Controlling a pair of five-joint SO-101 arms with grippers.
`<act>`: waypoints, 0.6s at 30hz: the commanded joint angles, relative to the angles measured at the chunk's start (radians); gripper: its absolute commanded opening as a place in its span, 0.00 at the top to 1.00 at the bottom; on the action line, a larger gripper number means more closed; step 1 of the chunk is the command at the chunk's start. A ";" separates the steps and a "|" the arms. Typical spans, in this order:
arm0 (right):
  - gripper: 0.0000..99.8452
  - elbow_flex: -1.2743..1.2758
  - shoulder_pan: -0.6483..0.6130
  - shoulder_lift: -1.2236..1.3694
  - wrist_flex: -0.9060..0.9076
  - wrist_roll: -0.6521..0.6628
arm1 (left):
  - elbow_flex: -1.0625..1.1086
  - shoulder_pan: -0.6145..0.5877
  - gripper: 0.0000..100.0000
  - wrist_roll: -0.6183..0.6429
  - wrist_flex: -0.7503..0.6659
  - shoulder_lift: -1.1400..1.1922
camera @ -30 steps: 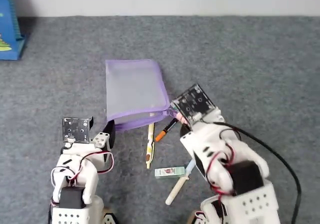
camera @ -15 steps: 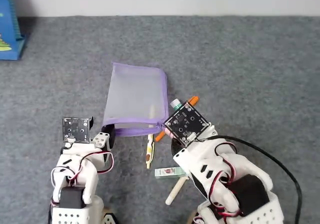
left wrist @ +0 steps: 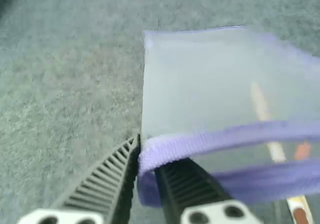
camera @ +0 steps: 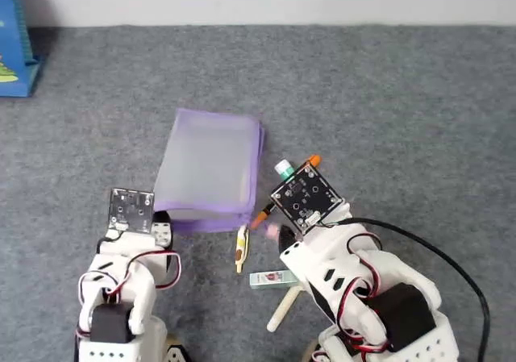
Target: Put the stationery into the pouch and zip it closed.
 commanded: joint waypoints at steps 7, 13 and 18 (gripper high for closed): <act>0.81 -0.052 0.127 -0.010 0.001 -0.011 | -0.196 -0.043 0.99 -0.009 0.118 -0.008; 0.81 -0.052 0.179 0.147 -0.053 0.012 | -0.337 -0.057 0.99 -0.008 0.192 -0.006; 0.81 -0.055 0.219 0.432 -0.182 0.017 | -0.418 -0.057 0.99 0.005 0.196 -0.005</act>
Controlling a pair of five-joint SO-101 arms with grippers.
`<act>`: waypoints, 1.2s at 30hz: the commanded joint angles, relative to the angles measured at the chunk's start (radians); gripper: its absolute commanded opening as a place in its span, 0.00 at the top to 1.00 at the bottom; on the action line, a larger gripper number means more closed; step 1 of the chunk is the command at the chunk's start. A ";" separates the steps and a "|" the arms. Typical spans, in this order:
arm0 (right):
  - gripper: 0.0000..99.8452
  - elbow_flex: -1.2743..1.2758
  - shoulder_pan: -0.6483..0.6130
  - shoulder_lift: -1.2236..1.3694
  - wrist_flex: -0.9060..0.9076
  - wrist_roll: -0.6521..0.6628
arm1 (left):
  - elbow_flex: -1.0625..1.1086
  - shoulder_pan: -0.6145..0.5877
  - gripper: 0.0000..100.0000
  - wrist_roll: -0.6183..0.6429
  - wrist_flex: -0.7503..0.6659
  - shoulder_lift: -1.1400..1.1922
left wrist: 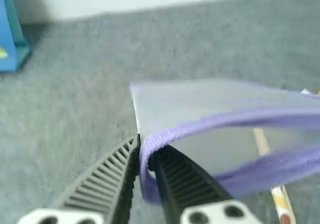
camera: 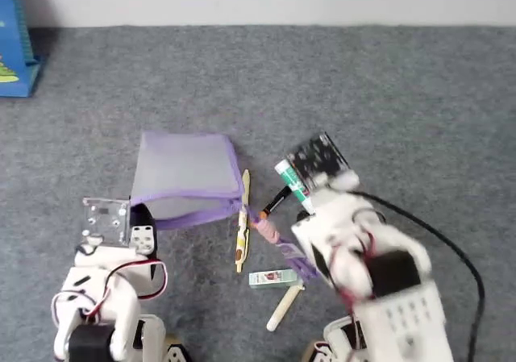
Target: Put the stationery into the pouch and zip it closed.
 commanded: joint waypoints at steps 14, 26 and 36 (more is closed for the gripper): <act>0.81 -0.057 0.030 0.654 -0.547 0.095 | -0.028 -0.002 0.99 0.040 0.011 -0.006; 0.82 -0.269 0.081 0.993 -0.622 0.092 | 0.042 -0.005 0.99 0.040 -0.003 -0.011; 0.87 -0.298 0.038 1.043 -0.631 0.089 | 0.047 -0.006 0.99 0.040 -0.003 -0.011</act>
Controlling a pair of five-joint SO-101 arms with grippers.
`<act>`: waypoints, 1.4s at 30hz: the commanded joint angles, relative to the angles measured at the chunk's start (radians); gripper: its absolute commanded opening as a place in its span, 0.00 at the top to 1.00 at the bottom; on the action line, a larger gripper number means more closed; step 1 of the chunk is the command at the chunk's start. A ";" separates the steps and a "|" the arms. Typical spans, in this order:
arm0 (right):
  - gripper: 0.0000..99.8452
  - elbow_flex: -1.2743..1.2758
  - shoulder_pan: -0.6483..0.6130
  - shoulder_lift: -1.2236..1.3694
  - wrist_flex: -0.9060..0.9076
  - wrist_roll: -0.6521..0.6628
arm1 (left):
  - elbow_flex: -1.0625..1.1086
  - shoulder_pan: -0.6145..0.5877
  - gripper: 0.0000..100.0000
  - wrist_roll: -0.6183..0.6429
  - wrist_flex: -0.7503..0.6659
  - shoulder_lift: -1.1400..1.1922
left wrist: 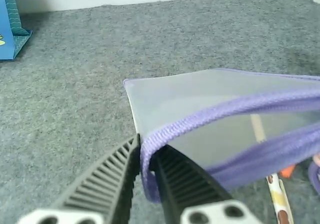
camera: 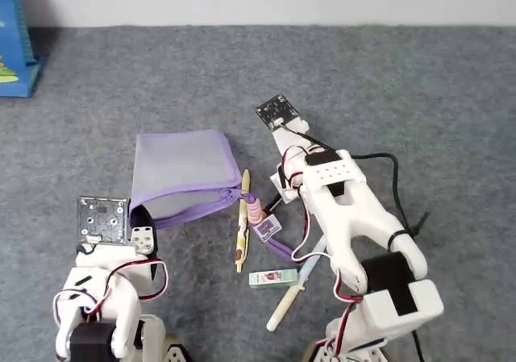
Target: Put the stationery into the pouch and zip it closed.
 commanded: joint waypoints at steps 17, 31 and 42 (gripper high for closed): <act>0.99 -0.087 0.004 -0.186 0.216 0.002 | -0.024 0.005 0.99 0.008 -0.025 -0.008; 0.97 -0.087 -0.079 -0.835 0.564 -0.180 | -0.243 0.005 0.99 0.008 0.006 0.058; 0.99 -0.083 -0.254 -1.063 0.363 -0.414 | -0.542 0.006 0.99 0.043 0.009 0.529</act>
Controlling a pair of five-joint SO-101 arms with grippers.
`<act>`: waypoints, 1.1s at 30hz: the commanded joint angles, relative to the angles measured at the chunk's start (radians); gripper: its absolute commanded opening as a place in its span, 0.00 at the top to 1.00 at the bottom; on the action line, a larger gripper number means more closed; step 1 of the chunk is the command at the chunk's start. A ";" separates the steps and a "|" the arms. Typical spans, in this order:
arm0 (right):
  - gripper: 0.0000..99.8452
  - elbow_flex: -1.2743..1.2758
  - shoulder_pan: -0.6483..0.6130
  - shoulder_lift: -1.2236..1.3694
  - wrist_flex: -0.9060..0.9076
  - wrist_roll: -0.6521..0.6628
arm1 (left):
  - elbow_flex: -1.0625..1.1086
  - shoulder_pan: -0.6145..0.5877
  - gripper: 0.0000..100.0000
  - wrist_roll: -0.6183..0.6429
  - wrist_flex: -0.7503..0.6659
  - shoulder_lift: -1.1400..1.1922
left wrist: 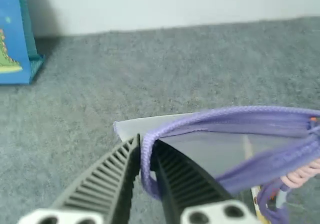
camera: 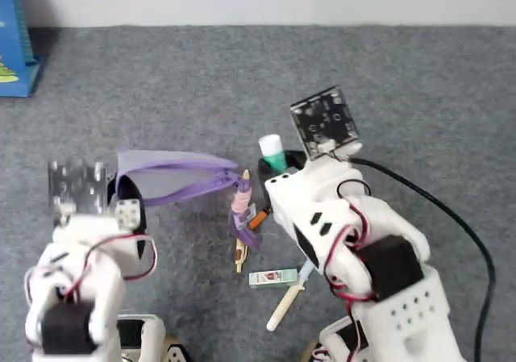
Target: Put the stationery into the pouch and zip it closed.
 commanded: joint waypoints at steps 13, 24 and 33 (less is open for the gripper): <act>0.99 -0.046 -0.170 -0.102 -0.406 -0.084 | -0.108 0.006 0.99 0.071 -0.044 0.218; 0.99 0.400 -0.266 -0.102 -1.023 -0.080 | -0.117 0.068 0.99 0.077 -0.044 0.273; 0.99 0.532 -0.266 -0.099 -1.178 -0.133 | -0.128 0.074 0.99 0.077 -0.044 0.273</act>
